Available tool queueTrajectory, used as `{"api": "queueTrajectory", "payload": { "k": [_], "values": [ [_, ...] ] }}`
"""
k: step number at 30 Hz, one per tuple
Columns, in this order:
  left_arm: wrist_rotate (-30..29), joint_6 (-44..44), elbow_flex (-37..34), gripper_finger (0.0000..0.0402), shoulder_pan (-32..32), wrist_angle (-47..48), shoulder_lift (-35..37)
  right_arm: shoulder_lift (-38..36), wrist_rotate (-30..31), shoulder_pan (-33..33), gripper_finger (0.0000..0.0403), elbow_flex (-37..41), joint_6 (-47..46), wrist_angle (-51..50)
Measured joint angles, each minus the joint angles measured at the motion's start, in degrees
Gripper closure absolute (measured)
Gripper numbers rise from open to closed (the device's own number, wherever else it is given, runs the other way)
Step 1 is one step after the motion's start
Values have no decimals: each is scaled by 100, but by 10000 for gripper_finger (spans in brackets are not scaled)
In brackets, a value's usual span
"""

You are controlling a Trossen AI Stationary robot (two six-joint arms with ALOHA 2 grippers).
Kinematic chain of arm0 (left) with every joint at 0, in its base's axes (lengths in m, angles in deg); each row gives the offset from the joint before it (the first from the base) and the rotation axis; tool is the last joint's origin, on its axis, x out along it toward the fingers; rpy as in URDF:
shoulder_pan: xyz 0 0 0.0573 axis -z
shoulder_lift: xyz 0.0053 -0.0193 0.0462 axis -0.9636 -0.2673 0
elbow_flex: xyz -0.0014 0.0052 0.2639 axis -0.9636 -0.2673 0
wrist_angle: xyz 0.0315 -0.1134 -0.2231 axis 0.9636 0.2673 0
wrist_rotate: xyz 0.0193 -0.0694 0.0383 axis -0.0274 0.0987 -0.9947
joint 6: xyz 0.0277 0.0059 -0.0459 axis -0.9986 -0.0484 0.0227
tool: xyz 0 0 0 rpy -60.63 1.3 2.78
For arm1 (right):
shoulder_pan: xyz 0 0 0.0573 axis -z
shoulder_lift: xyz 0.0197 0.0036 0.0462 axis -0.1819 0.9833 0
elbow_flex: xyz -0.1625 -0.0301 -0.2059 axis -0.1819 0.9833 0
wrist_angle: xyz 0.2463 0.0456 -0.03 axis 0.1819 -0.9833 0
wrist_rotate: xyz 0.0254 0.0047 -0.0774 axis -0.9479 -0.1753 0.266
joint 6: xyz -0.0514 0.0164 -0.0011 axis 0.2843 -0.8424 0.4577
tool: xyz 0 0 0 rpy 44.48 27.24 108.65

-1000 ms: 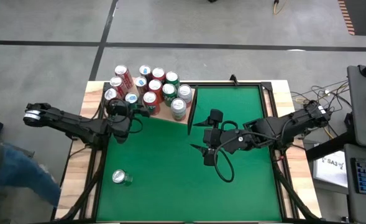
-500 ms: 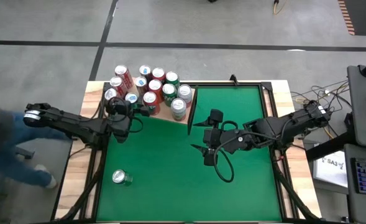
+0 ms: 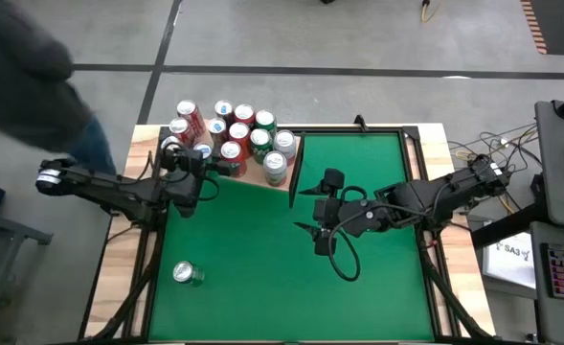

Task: Place canned beverage on shelf
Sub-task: Put the blue/white soda can on the shelf aligned with the other blue/white soda can

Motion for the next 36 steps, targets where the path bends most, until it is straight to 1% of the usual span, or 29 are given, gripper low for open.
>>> {"api": "queueTrajectory", "payload": {
  "k": [9, 14, 16, 20, 24, 25, 27, 29, 31, 34, 36],
  "values": [
    [-3, -952, 523, 127, 47, 0, 0, 0, -2, -1, 75, 0, -56, -38],
    [-5, -1445, 919, 127, 304, 36, 0, 0, -2, -1, 75, 0, -61, -72],
    [-5, -1645, 1070, 127, 586, 163, 0, 0, -1, -1, 75, 0, -61, -72],
    [-3, -1879, 1359, 133, 1376, 689, 0, 0, -4, -1, 75, 0, -61, -74],
    [59, -1776, 1488, 163, 2292, 1844, 11, 0, -11, -1, 75, 0, -59, -88],
    [75, -1606, 1486, 174, 2492, 2261, 11, 0, -13, -1, 75, 0, -59, -101],
    [287, -1003, 1469, 200, 2863, 3252, 11, 0, -20, -1, 75, 0, -59, -122],
    [659, -3, 1427, 232, 3105, 4411, 9, 0, -22, -1, 75, 0, -59, -131],
    [899, 1354, 1376, 270, 3202, 5582, -21, 0, -24, -1, 75, 0, -58, -131],
    [1134, 3820, 1264, 335, 3193, 7384, -24, 0, -24, -1, 75, 0, -58, -133],
    [1224, 5368, 1158, 378, 3154, 8400, -24, 0, -24, -1, 75, 0, -68, -133]
  ]
}}
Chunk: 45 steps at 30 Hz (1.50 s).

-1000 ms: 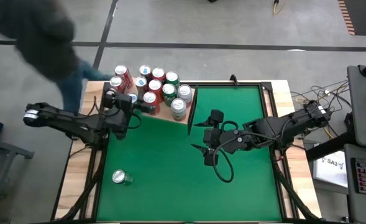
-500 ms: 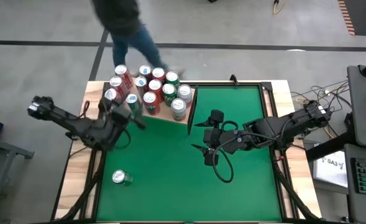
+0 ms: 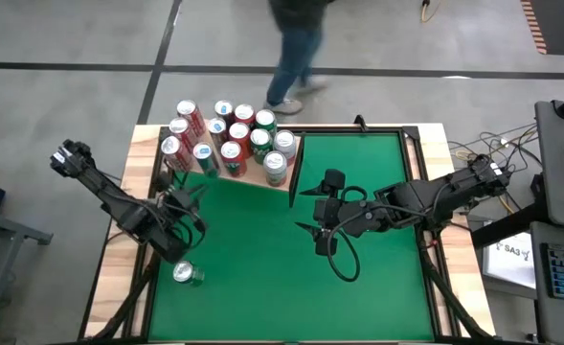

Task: Place canned beverage on shelf
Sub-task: Put the blue/white soda can on the shelf aligned with the other blue/white soda can

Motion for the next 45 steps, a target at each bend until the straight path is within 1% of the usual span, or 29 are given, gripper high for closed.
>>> {"api": "queueTrajectory", "payload": {
  "k": [1, 3, 5, 10, 18, 33, 36, 45],
  "values": [
    [0, 642, -51, 389, -5, 372, 0, 0, 0, 0, 75, 0, -7, 0],
    [-80, 1587, -155, 391, -9, 870, 8, 0, 1, 0, 75, 0, -21, 0],
    [-215, 1922, -270, 387, -15, 958, 17, 0, 2, 0, 75, 0, -21, 2],
    [-616, 1987, -402, 400, -239, 732, 19, 0, 2, 0, 75, 0, -26, 4],
    [-580, 1943, -394, 401, -785, 715, 20, 0, 4, 0, 75, 0, -19, 7],
    [-626, 1826, -394, 401, -1156, 698, 20, 0, 7, 0, 75, 0, 21, 3],
    [-752, 1815, -393, 402, -1205, 666, 20, 0, 7, 0, 75, 0, 20, 2],
    [-861, 1684, -341, 402, -1307, 654, 22, 0, 9, 0, 75, 0, 29, 2]
  ]
}}
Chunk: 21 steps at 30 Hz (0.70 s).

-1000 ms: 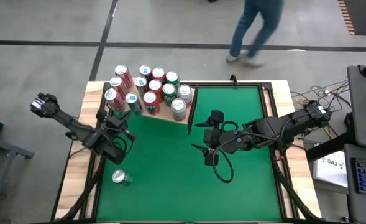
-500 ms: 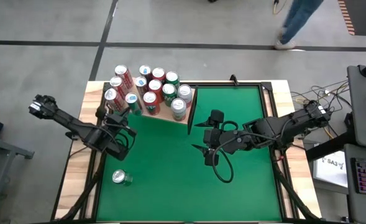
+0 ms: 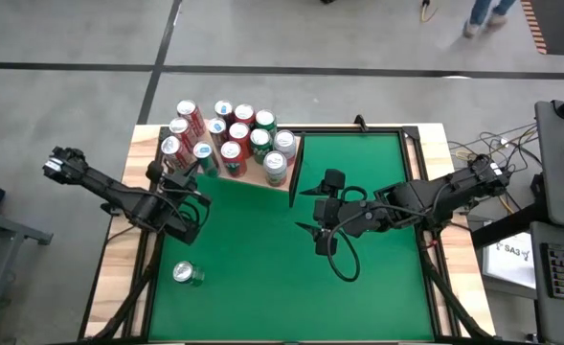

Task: Place canned beverage on shelf
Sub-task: Put the blue/white soda can on the shelf aligned with the other blue/white soda can

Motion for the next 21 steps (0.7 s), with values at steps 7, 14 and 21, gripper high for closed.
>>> {"api": "queueTrajectory", "payload": {
  "k": [7, 14, 21],
  "values": [
    [-129, -285, -1, 402, -96, -258, 0, 0, 2, 0, 75, 0, 9, -2],
    [-429, -471, -2, 402, -145, -464, -99, 0, 15, 0, 75, 0, 11, -7],
    [-518, -498, -2, 401, -251, -498, -265, 0, 19, 0, 75, 0, 2, -37]
  ]
}}
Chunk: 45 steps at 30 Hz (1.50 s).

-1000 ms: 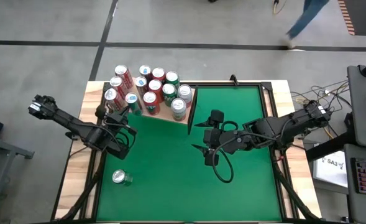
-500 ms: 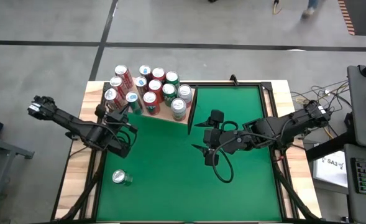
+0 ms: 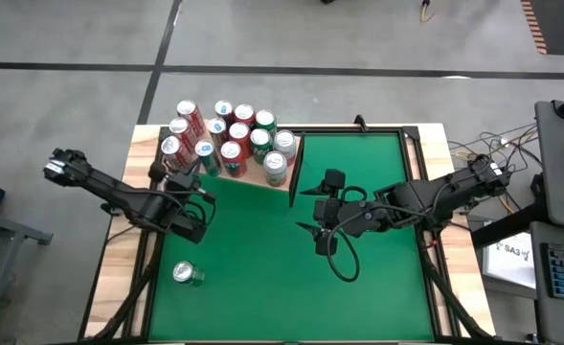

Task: Place canned beverage on shelf
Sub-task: Put the blue/white soda can on the shelf aligned with the other blue/white soda can

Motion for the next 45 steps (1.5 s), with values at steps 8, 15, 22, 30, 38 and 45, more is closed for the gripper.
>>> {"api": "queueTrajectory", "payload": {
  "k": [8, 15, 22, 30, 38, 45],
  "values": [
    [8, 0, 0, 401, -6, -24, -17, -4, 3, 1, 75, 0, -2, -4],
    [13, 0, 1, 401, -6, -24, -17, -4, 5, 2, 75, 0, 7, -2],
    [421, -408, 269, 401, 18, -26, -12, -4, 3, 2, 75, 0, 7, -5],
    [1015, -820, 319, 401, -66, 2, -19, -4, 3, 2, 75, 0, 48, -90],
    [763, -924, 319, 401, -334, 1, -14, -4, 3, 2, 75, 0, 90, -91],
    [768, -940, 318, 401, -439, -29, -47, -4, 3, 1, 75, 0, 127, -91]
  ]
}}
